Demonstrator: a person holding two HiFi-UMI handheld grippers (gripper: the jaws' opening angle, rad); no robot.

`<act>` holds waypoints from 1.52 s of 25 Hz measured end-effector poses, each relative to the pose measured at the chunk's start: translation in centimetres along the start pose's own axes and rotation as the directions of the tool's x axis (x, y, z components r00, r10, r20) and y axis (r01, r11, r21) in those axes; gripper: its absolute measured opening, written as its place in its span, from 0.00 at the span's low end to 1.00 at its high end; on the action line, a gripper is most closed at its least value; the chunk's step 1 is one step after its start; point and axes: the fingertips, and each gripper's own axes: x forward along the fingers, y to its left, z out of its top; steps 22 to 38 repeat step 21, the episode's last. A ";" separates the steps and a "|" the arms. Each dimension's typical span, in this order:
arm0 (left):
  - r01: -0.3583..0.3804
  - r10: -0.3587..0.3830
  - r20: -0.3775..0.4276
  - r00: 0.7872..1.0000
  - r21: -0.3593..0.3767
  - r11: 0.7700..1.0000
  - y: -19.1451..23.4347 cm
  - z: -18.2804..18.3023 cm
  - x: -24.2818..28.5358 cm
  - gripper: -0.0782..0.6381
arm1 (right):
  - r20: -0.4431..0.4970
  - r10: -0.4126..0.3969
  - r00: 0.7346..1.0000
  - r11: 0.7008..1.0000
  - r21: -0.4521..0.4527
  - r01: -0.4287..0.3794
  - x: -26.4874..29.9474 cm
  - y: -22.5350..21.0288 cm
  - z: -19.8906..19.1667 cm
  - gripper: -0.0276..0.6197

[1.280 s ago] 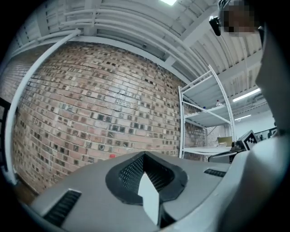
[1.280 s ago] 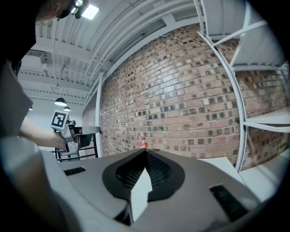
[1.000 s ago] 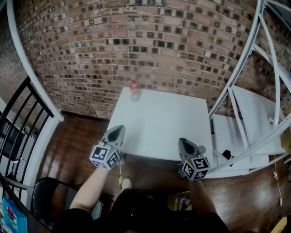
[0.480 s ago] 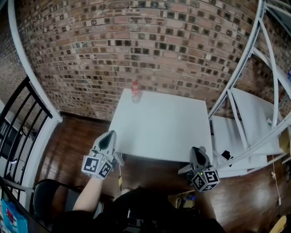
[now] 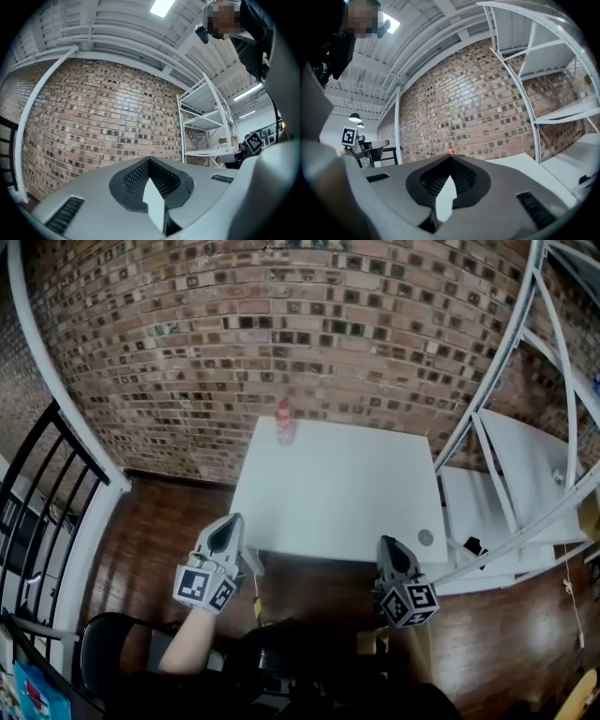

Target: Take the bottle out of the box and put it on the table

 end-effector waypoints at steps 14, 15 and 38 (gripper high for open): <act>-0.011 0.011 0.010 1.000 0.004 1.000 2.7 0.0 -0.9 0.11 | 0.006 0.000 1.000 1.000 -0.013 0.000 1.8 1.4 0.8 0.05; -0.010 0.010 0.012 1.000 0.005 1.000 2.8 0.1 -0.9 0.11 | 0.008 0.002 1.000 1.000 -0.018 -0.002 2.0 1.6 1.0 0.05; -0.003 0.003 0.024 1.000 -0.002 1.000 3.7 0.3 -1.0 0.11 | 0.018 -0.001 1.000 1.000 -0.021 0.001 2.8 1.9 1.2 0.05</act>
